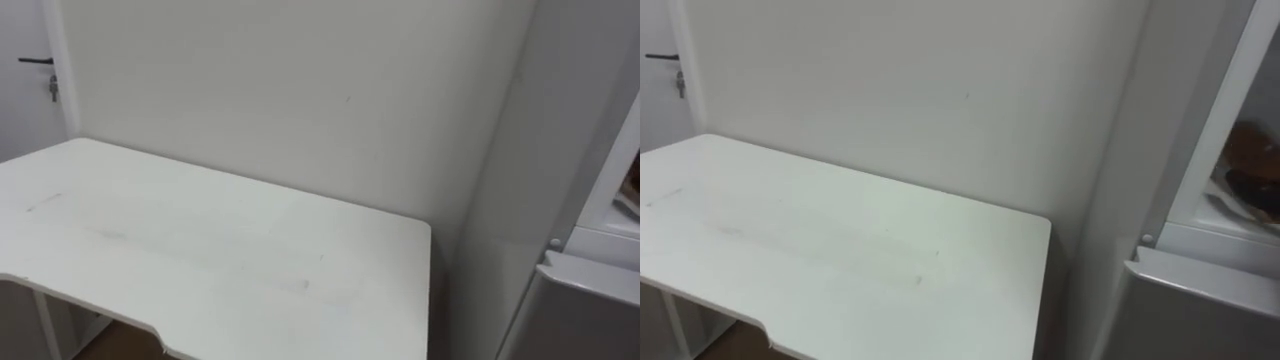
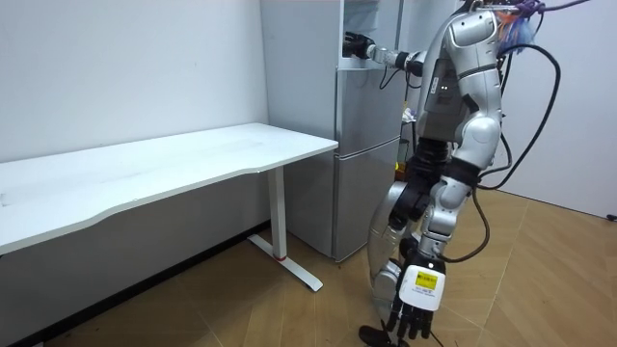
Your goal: Put the bottle in the upper fridge
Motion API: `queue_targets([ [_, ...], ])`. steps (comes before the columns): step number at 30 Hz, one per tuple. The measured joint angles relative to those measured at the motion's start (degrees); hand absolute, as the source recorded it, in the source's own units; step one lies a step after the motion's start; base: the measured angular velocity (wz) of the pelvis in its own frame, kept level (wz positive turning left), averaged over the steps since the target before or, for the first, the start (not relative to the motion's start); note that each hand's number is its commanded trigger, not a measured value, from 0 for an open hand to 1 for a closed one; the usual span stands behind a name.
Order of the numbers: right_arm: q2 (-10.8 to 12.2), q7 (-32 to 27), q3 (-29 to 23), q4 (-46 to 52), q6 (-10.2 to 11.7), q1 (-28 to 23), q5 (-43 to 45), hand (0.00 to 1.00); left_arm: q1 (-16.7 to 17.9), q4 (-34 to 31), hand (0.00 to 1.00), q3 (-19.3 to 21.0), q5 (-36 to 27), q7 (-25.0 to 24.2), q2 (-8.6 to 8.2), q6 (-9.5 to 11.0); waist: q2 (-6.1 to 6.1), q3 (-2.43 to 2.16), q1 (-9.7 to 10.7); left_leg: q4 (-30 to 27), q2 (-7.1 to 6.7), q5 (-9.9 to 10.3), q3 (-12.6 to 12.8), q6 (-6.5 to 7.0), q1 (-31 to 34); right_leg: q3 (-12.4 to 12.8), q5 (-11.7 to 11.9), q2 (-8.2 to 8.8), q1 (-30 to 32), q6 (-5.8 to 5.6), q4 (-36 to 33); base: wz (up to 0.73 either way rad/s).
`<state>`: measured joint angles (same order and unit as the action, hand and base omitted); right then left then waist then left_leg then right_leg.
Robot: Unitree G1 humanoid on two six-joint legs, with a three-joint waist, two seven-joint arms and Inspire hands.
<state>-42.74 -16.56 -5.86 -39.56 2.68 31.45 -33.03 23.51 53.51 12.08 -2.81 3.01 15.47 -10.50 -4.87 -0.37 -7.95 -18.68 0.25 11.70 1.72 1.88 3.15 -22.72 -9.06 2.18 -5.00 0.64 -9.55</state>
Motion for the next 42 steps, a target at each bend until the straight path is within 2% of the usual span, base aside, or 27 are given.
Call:
queue_targets([
  [12,-0.1,0.5,-0.7,0.3,0.4,-0.8,-0.1,0.00,1.1,0.2,0.00,0.2,0.0,-0.3,0.00,0.7,-0.18,0.06,0.0,0.0,0.00,-0.1,0.0,0.18,-0.1,0.0,0.0,-0.01,-0.2,0.00,0.0,0.00],
  [22,0.1,0.5,-0.3,2.6,0.4,-2.3,0.1,0.00,1.7,0.3,0.00,0.3,-1.1,-0.1,-0.01,1.1,-0.60,0.06,-0.1,1.6,0.08,-0.1,1.5,0.18,-2.1,1.3,-0.1,0.12,-0.7,0.26,0.0,-0.05],
  [30,0.5,-2.1,0.5,9.6,-1.5,-3.5,-0.6,0.00,1.5,1.4,0.00,0.1,-1.3,0.1,0.14,2.1,-0.68,-0.04,1.5,3.5,0.04,-0.2,2.5,0.16,-3.8,2.1,0.2,-0.05,-1.9,0.34,0.8,-0.08],
  [34,1.9,-4.5,0.7,16.0,-1.6,-5.3,-0.4,0.00,0.9,1.9,0.00,0.1,-0.6,0.1,-0.10,2.4,-0.63,-0.20,1.9,5.2,0.11,-0.2,3.7,0.12,-5.3,2.4,0.0,0.19,-1.9,0.21,0.2,-0.11],
  [35,2.0,-4.8,0.7,17.7,-1.6,-6.0,-0.4,0.00,0.8,1.9,0.00,0.1,-0.3,0.1,-0.10,2.4,-0.48,-0.05,2.0,5.5,0.10,-0.2,3.8,0.12,-5.6,2.3,-0.2,0.28,-1.9,0.12,-0.2,-0.09],
  [42,2.1,-6.4,0.1,24.2,-1.6,-8.0,-0.4,0.00,0.4,2.1,0.00,0.1,0.1,0.1,-0.48,3.7,-0.47,0.05,3.8,6.4,-0.02,-0.2,4.2,0.16,-5.9,2.3,-0.3,0.47,-1.8,-0.04,-0.1,-0.02],
])
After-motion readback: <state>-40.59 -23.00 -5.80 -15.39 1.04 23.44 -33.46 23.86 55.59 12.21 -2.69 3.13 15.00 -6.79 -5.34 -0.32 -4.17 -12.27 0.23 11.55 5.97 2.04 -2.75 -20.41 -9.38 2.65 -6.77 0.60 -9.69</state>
